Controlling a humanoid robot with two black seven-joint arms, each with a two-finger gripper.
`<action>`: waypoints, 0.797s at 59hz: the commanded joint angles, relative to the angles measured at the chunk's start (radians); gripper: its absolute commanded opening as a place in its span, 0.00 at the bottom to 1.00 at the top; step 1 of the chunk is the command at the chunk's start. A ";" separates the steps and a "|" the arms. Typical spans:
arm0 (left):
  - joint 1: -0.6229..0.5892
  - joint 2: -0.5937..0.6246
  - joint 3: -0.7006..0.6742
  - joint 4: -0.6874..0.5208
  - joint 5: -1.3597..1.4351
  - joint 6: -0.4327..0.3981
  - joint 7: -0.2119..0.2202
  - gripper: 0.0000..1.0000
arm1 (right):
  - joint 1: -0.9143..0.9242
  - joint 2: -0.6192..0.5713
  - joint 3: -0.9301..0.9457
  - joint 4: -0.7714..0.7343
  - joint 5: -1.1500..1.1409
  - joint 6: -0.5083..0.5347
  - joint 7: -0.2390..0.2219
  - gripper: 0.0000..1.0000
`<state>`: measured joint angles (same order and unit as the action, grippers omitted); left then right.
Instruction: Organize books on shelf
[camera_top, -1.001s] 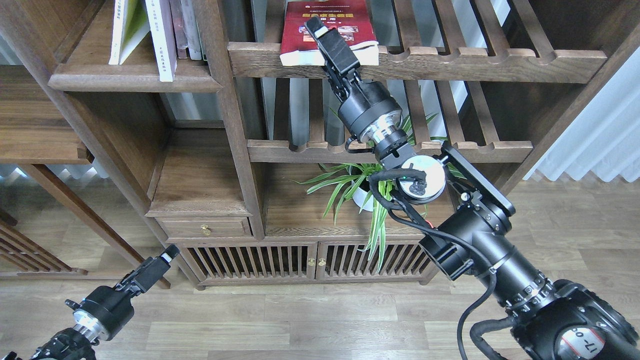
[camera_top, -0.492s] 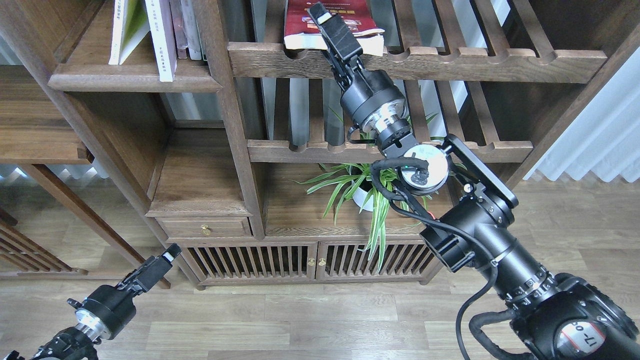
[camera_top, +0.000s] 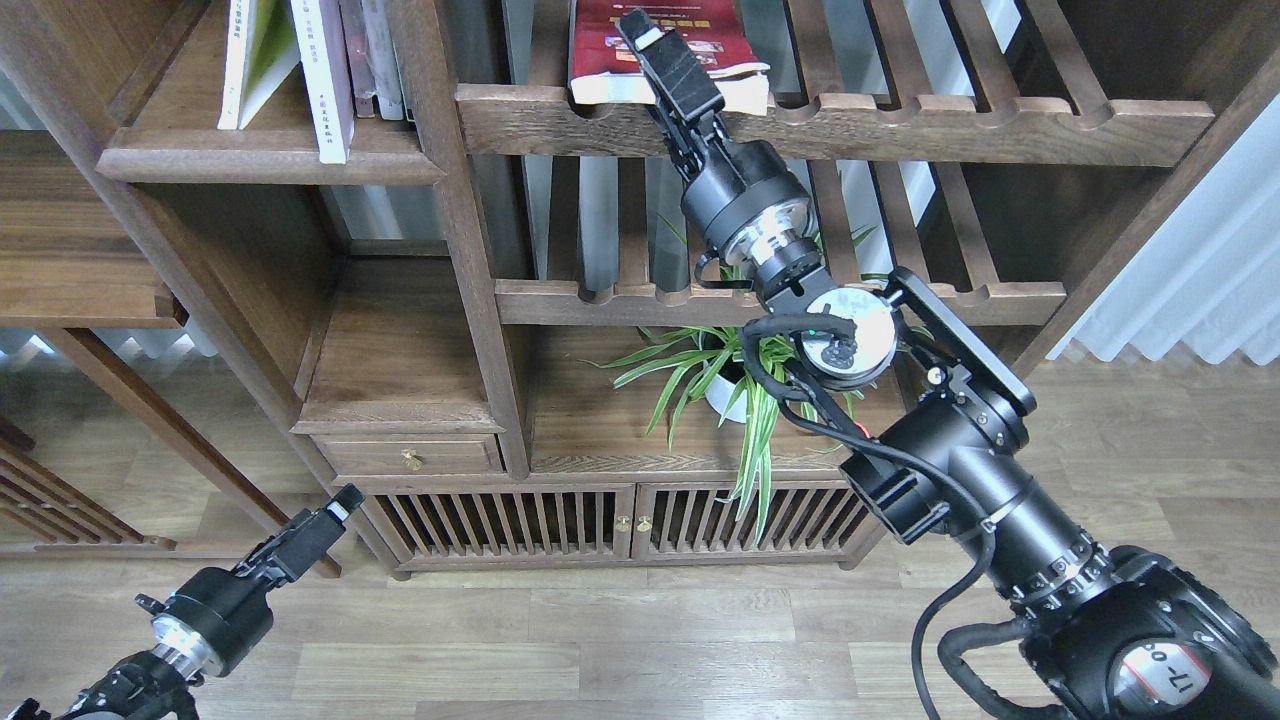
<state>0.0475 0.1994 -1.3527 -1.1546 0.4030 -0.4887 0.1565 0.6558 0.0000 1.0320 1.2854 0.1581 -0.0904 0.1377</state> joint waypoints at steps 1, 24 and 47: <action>-0.002 0.000 0.000 -0.004 -0.001 0.000 0.000 0.99 | -0.007 0.000 -0.001 0.002 0.000 0.009 0.002 0.42; -0.002 0.000 0.000 -0.004 0.000 0.000 0.000 0.99 | -0.013 0.000 -0.004 0.008 -0.005 0.069 0.003 0.05; -0.005 -0.005 -0.002 0.007 0.000 0.000 -0.002 0.99 | -0.120 0.000 0.036 0.196 0.001 0.081 0.000 0.05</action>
<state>0.0444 0.1994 -1.3527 -1.1537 0.4034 -0.4887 0.1565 0.5699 0.0000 1.0538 1.4154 0.1584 -0.0033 0.1388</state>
